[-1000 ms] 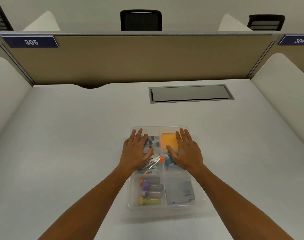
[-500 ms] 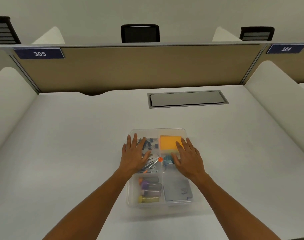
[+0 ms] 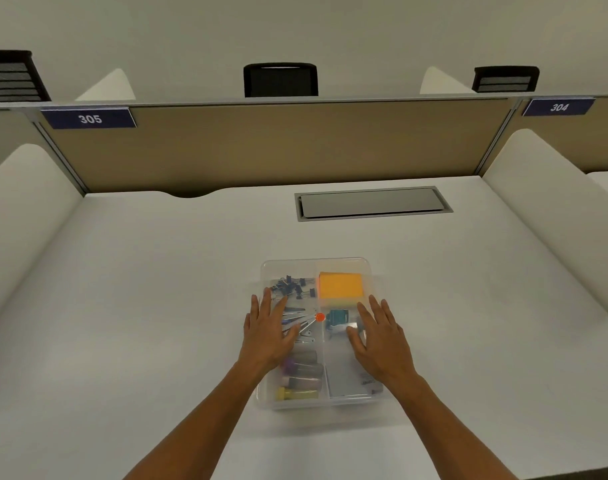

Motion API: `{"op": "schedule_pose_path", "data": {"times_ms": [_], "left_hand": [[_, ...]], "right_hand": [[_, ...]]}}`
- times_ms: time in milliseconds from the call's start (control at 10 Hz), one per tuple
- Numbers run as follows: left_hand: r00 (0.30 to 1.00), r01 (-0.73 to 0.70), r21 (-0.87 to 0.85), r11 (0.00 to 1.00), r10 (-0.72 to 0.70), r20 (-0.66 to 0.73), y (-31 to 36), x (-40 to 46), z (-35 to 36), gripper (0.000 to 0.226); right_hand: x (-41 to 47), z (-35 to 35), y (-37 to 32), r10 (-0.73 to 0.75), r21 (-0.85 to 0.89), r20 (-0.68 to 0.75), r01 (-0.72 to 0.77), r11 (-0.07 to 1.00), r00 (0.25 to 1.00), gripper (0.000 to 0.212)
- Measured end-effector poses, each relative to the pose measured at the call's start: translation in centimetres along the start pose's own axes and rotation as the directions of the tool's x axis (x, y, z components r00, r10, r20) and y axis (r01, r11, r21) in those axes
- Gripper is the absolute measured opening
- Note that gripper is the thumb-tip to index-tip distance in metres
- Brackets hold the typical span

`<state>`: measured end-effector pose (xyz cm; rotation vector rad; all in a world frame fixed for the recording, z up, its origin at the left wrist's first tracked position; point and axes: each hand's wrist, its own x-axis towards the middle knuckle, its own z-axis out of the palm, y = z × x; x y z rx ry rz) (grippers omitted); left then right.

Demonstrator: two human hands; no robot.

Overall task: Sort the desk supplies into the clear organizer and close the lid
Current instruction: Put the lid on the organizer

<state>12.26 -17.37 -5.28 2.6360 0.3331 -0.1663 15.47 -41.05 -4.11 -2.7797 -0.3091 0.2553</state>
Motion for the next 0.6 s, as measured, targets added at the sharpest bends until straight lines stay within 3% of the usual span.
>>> {"op": "schedule_pose_path", "data": {"times_ms": [200, 400, 600], "left_hand": [[0.996, -0.068, -0.026, 0.997, 0.066, -0.056, 0.5, -1.8, 0.1, 0.060], [0.992, -0.122, 0.059, 0.991, 0.124, -0.026, 1.9, -2.0, -0.5, 0.059], [0.991, -0.127, -0.005, 0.992, 0.127, -0.041, 3.0, -0.2, -2.0, 0.064]], "right_hand": [[-1.4, -0.9, -1.1, 0.011, -0.108, 0.048, -0.006, 0.994, 0.999, 0.068], [-1.1, -2.0, -2.7, -0.044, -0.089, 0.073, 0.050, 0.995, 0.996, 0.064], [1.1, -3.1, -4.3, -0.104, -0.114, 0.052, 0.110, 0.987, 0.993, 0.070]]}}
